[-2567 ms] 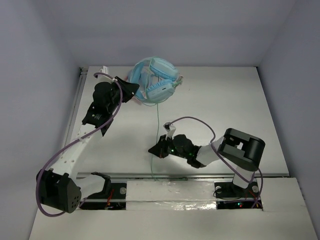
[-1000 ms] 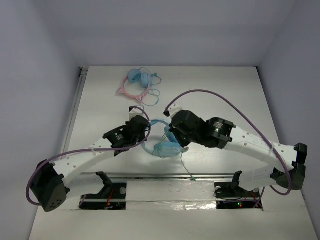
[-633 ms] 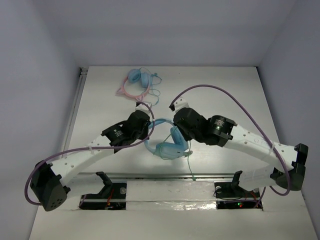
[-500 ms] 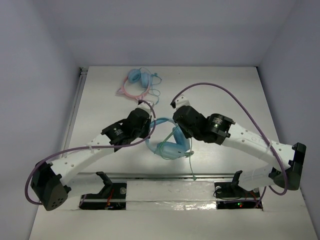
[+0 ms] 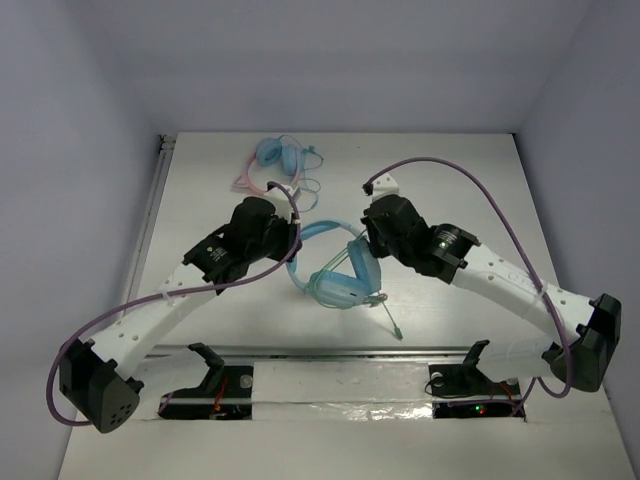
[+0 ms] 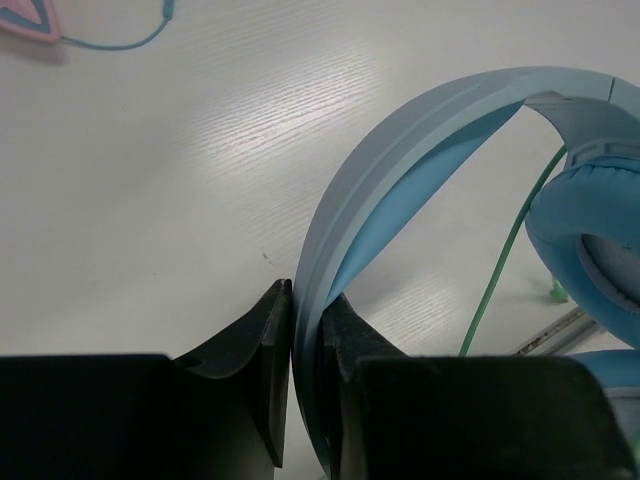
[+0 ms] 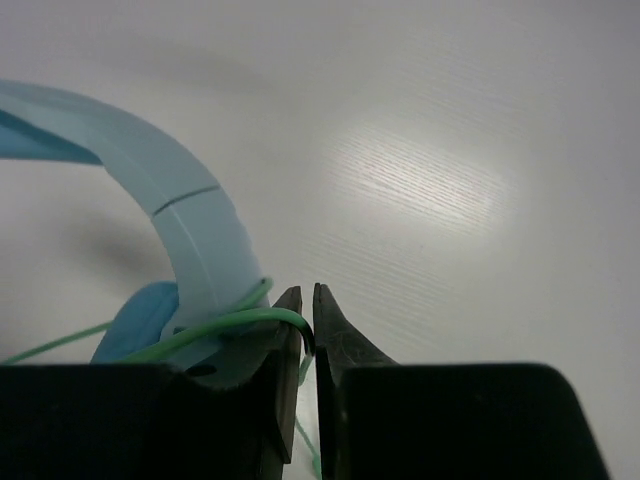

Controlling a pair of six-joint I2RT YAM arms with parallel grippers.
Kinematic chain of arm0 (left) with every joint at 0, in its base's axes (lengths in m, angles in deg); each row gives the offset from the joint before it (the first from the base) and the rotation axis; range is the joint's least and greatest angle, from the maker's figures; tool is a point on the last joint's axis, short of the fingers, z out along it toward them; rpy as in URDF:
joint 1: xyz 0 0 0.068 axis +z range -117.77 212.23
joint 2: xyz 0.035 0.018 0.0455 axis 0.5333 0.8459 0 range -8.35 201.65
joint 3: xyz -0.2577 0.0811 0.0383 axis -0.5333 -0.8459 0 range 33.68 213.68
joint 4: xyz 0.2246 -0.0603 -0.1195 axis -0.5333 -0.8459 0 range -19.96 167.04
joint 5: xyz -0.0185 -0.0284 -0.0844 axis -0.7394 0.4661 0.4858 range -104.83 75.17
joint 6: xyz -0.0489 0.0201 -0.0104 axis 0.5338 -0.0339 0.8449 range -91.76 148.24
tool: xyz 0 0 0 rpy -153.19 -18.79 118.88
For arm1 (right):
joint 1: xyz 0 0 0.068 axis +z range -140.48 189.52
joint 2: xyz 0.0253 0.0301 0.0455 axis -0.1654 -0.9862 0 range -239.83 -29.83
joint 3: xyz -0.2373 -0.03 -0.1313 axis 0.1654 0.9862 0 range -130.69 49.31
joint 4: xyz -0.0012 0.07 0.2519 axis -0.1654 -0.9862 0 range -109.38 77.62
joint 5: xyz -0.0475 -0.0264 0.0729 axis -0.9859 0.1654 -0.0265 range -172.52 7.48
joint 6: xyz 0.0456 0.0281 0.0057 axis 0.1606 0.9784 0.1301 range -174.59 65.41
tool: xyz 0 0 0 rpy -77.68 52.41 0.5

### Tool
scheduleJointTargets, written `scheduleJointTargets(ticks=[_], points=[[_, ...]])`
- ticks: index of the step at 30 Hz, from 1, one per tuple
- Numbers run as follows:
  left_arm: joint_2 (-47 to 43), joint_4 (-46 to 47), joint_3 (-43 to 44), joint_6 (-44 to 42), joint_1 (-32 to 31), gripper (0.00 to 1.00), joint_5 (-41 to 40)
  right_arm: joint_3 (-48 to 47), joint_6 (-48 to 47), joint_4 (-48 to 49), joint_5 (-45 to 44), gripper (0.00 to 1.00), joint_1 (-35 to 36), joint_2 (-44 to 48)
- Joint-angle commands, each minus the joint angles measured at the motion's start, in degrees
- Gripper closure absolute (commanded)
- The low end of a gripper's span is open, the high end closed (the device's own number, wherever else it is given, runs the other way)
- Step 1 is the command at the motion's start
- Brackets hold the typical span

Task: Wrap the headphones

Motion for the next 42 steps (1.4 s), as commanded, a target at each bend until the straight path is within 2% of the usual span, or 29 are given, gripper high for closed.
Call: scheduleJointTargets(ticks=[1,6,8,13,17,22,37,42], points=[[-3.7,-0.6,2.8,-3.0,1.6,1.0,10.2,3.0,0.6,10.1,-0.4,0.86,-4.0,2.4],[-5.1,0.7,3.1,-2.3,4.4,1.0,15.5,10.8,3.5,17.4,6.2,0.85,-7.1,6.8],[-6.2,1.8,3.0,-0.8,6.3,1.0,16.5,14.2,3.9,23.6,10.6,0.85,-7.8,9.4],[-7.3,4.2,4.3,2.7,7.5,1.0,18.0,26.8,7.3,41.3,19.6,0.73,-9.0,15.3],[-7.7,5.1,5.3,5.0,7.5,1.0,16.2,32.3,9.7,49.4,23.8,0.71,-9.0,14.6],[-7.5,6.8,5.5,6.9,7.5,1.0,17.3,37.3,11.4,59.0,23.7,0.7,-9.0,12.3],[-6.4,6.5,10.4,8.2,7.5,1.0,17.0,39.2,12.5,67.8,20.3,0.62,-9.0,3.3],[-6.8,6.4,11.8,9.1,7.5,1.0,16.7,41.0,13.9,70.3,20.0,0.71,-9.0,2.9]])
